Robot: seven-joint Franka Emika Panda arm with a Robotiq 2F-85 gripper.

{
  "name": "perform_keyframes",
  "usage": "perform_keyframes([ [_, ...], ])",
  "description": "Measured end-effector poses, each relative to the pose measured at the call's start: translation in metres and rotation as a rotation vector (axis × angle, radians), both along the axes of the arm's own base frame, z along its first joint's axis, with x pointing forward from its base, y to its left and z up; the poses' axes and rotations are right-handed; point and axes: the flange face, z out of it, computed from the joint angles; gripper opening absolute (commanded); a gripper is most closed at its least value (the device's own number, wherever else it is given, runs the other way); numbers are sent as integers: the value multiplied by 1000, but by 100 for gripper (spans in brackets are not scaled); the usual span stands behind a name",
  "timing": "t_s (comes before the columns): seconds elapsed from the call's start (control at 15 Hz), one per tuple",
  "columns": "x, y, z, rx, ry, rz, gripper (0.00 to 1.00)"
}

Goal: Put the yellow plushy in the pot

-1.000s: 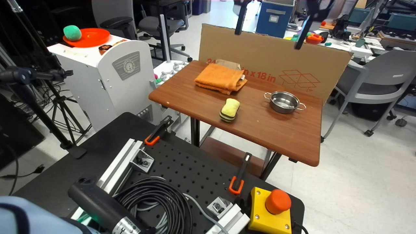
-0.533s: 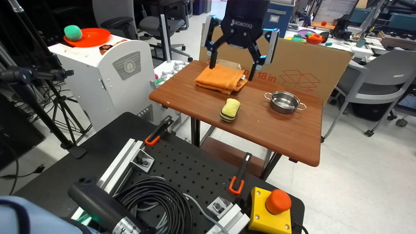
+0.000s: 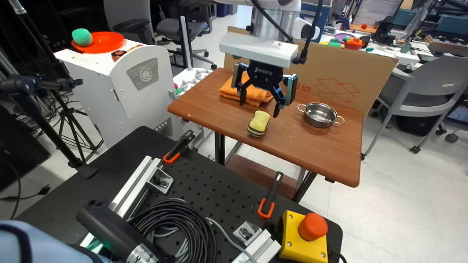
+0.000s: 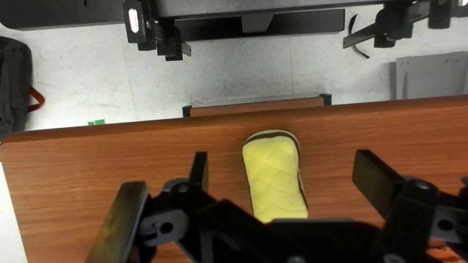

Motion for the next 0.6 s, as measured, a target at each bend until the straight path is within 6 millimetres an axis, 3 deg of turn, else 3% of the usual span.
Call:
perform_keyframes([
  [0.2, 11, 0, -31, -44, 5, -18, 100],
  [0.27, 14, 0, -41, -57, 13, -24, 75],
  [0.33, 17, 0, -50, -70, 22, -27, 74],
  [0.6, 27, 2, -77, -103, 49, -32, 42],
])
